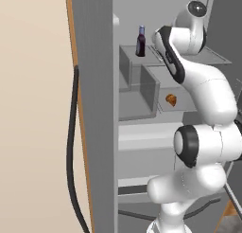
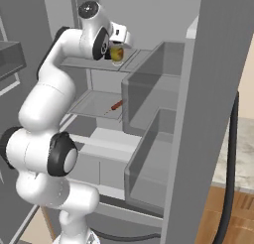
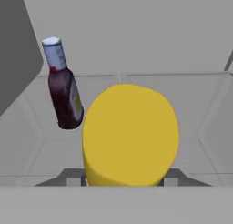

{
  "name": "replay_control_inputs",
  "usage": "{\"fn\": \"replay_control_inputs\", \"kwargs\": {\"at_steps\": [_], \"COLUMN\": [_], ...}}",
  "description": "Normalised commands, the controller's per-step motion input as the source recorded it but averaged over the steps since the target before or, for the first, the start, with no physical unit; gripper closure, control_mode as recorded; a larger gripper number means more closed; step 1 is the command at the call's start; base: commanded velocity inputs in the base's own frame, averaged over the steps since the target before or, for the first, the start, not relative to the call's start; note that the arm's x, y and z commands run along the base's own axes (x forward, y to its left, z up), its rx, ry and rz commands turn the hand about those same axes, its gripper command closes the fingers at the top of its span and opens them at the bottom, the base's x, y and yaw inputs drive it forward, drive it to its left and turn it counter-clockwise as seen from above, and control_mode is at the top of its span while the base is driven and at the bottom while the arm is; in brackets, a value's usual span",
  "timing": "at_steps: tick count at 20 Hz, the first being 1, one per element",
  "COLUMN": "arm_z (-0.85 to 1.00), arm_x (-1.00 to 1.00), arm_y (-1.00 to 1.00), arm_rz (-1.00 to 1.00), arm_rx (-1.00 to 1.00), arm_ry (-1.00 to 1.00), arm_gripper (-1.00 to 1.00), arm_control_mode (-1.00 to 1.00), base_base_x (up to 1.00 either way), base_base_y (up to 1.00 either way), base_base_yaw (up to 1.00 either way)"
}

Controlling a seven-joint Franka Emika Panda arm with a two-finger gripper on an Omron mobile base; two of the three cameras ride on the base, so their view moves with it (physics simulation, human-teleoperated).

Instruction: Place the condiment bottle and mustard from the counter to the top shelf of the fridge. If the existing items in the fridge are on the top shelf, move them to other shelves.

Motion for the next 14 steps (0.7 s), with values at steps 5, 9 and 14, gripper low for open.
{"fn": "replay_control_inputs", "kwargs": {"at_steps": [5,9,14], "arm_z": [-0.12,-0.34,-0.15], "arm_x": [0.58,0.51,0.51], "arm_y": [-0.03,-0.35,-0.28], "arm_rz": [0.05,0.0,0.0], "arm_rx": [-0.01,0.0,0.0], "arm_ry": [0.02,-0.04,0.0], "arm_gripper": [1.0,1.0,1.0], "arm_control_mode": [-1.0,-1.0,-1.0], "base_base_x": [0.0,0.0,0.0], "base_base_y": [0.0,0.0,0.0], "base_base_yaw": [0.0,0.0,0.0]}}
